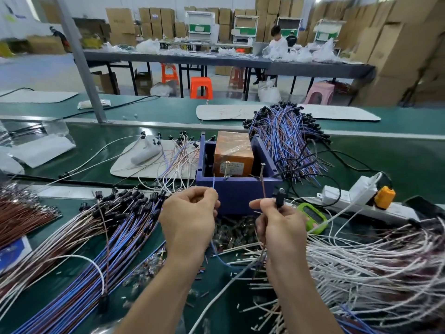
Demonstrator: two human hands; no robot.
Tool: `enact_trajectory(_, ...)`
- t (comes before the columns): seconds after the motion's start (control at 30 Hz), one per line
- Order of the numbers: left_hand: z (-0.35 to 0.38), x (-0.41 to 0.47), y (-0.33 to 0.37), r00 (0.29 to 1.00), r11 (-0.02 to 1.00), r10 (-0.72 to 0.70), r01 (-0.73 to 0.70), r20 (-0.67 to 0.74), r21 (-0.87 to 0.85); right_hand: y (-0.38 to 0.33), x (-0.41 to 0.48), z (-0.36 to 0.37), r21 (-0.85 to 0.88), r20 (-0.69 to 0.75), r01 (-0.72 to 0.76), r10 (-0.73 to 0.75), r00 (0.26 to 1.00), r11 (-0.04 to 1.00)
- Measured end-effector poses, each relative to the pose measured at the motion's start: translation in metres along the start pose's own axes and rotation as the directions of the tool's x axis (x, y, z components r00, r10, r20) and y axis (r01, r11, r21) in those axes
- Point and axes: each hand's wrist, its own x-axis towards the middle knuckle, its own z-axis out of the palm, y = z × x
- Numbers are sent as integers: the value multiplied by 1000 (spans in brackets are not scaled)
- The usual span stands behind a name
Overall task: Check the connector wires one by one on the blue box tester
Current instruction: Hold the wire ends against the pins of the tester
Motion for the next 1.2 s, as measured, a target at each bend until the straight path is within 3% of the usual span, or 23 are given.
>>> enact_trajectory(0.17,7,1,0,998,996,59,-61,33,64,4,8,-5,5,-20,-22,22,1000,1000)
enact_trajectory(0.63,15,5,-7,992,999,50,-48,119,-20,3,10,-10,89,-42,-62,66,997,994)
enact_trajectory(1.2,13,8,-10,999,1000,-7,8,44,-25,2,10,-10,64,-32,-31,33,999,997)
